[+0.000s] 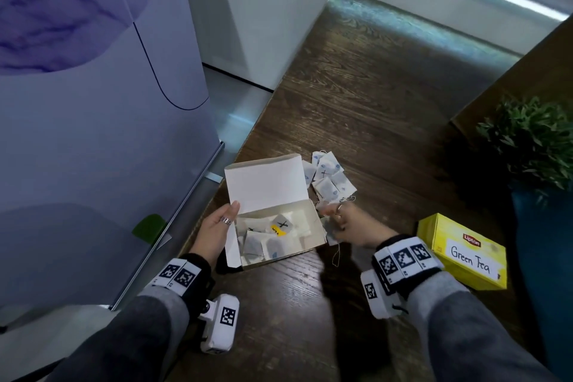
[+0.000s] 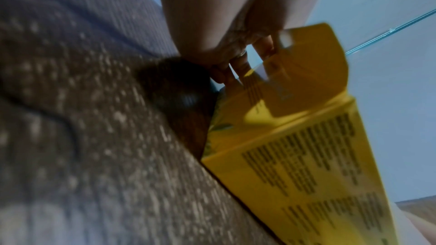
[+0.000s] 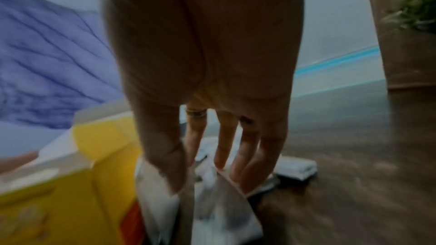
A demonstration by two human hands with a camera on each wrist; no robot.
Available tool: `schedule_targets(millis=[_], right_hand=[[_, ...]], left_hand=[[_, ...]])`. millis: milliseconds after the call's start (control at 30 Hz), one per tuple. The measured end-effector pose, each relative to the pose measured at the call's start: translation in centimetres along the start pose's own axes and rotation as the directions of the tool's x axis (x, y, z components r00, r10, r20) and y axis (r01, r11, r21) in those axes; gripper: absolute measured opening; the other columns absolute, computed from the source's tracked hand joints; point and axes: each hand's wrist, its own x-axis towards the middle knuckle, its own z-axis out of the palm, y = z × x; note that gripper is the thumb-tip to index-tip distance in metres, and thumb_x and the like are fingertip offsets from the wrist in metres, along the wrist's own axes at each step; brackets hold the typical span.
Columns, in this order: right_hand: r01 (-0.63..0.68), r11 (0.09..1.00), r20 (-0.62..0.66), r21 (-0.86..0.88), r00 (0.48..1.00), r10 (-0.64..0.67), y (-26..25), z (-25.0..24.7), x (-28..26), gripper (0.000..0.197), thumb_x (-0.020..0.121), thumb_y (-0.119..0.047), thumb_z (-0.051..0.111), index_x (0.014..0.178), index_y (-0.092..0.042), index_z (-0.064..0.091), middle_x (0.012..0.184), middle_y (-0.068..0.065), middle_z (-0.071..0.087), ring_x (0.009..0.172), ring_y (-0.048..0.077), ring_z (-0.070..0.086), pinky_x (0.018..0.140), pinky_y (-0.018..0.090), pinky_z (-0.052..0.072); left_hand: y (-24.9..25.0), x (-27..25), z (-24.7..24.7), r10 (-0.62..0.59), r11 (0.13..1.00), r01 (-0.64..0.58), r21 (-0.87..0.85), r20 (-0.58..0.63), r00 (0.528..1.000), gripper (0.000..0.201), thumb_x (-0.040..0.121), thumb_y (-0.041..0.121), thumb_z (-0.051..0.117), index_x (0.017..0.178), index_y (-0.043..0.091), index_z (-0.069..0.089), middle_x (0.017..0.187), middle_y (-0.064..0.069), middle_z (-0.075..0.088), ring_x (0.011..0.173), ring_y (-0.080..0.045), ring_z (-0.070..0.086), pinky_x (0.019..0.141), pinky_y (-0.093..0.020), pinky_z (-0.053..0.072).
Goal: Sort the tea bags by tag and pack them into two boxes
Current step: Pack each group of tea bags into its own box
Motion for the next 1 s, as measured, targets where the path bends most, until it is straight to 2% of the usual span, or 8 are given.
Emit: schedule_targets(millis=[133,333,400,467,567,667,833,1000], right_hand=[[0.072,0.997,-0.017,0.022,0.997,-0.072,0.1,1.6,-0.3,0.033,0.074,-0.014,0.075,0.093,-0.032,0.055,0.113,-0.007,0.042,0.118,0.017,0.042,0.103,0.033,0.036],[0.141,0.987,-0.305,0.08,0.946,-0.11,-1.8,0.1,-2.7,0.009,0.083,-0.017,0.062,0.082,-0.024,0.058,0.092,-0.017,0.058,0.09,0.013,0.062,0.079,0.032,0.05],[0.151,0.988,-0.497,-0.003,0.857,-0.133,-3.3,-0.3,-3.8,0.006,0.084,-0.02,0.061,0.082,-0.023,0.056,0.085,-0.014,0.059,0.08,0.011,0.06,0.069,0.032,0.05],[0.271,0.946,-0.655,-0.177,0.685,-0.319,-4.9,0.0,-4.5,0.003,0.083,-0.018,0.06,0.082,-0.017,0.057,0.082,-0.006,0.06,0.075,0.013,0.057,0.064,0.028,0.047],[0.408,0.772,-0.584,-0.487,0.505,-0.636,-7.0,2.3,-4.1,0.007,0.083,-0.015,0.057,0.077,-0.013,0.059,0.077,0.0,0.061,0.072,0.017,0.057,0.064,0.029,0.048],[0.305,0.622,-0.417,-0.721,0.526,-0.741,-7.4,4.4,-2.4,0.01,0.079,-0.009,0.064,0.074,-0.015,0.059,0.072,-0.002,0.058,0.074,0.02,0.052,0.067,0.031,0.039],[0.172,0.634,-0.328,-0.754,0.737,-0.59,-6.5,4.8,-1.3,0.011,0.072,-0.023,0.071,0.061,-0.024,0.067,0.063,-0.01,0.058,0.071,0.016,0.056,0.068,0.033,0.029],[0.182,0.92,-0.686,-0.348,0.619,-0.382,-5.0,0.3,-2.4,0.02,0.087,-0.031,0.049,0.084,-0.021,0.066,0.089,-0.007,0.065,0.083,0.017,0.057,0.073,0.034,0.037]], left_hand=[[-0.1,0.1,-0.1,0.001,1.0,-0.001,0.004,0.005,1.0,0.024,0.095,0.028,0.048,0.095,0.015,0.068,0.103,-0.01,0.071,0.096,-0.028,0.065,0.098,-0.048,0.046],[-0.2,0.2,-0.2,-0.009,1.0,0.009,0.009,0.009,1.0,0.024,0.095,0.03,0.049,0.093,0.015,0.068,0.106,-0.014,0.069,0.099,-0.03,0.063,0.1,-0.052,0.044],[-0.1,0.1,-0.2,-0.012,1.0,0.011,0.007,0.016,1.0,0.024,0.095,0.03,0.048,0.095,0.014,0.067,0.107,-0.014,0.069,0.099,-0.03,0.063,0.099,-0.051,0.045],[-0.1,0.1,-0.2,-0.01,1.0,0.01,0.01,0.015,1.0,0.024,0.094,0.03,0.049,0.097,0.014,0.067,0.108,-0.014,0.069,0.099,-0.031,0.064,0.099,-0.05,0.045],[-0.1,0.2,-0.2,-0.005,1.0,0.005,0.008,0.002,1.0,0.023,0.094,0.03,0.05,0.095,0.015,0.068,0.108,-0.016,0.069,0.099,-0.031,0.064,0.099,-0.052,0.044],[-0.1,0.2,-0.2,-0.012,1.0,0.012,0.012,0.0,1.0,0.024,0.094,0.03,0.05,0.094,0.015,0.068,0.108,-0.017,0.069,0.102,-0.034,0.064,0.1,-0.053,0.044],[-0.1,0.1,-0.2,-0.014,1.0,0.014,-0.002,0.006,1.0,0.024,0.094,0.029,0.049,0.096,0.013,0.067,0.112,-0.019,0.067,0.105,-0.034,0.062,0.101,-0.053,0.043],[-0.2,0.2,-0.1,-0.007,1.0,0.007,-0.01,0.009,1.0,0.026,0.094,0.029,0.05,0.099,0.01,0.066,0.114,-0.021,0.066,0.102,-0.033,0.063,0.1,-0.051,0.044]])
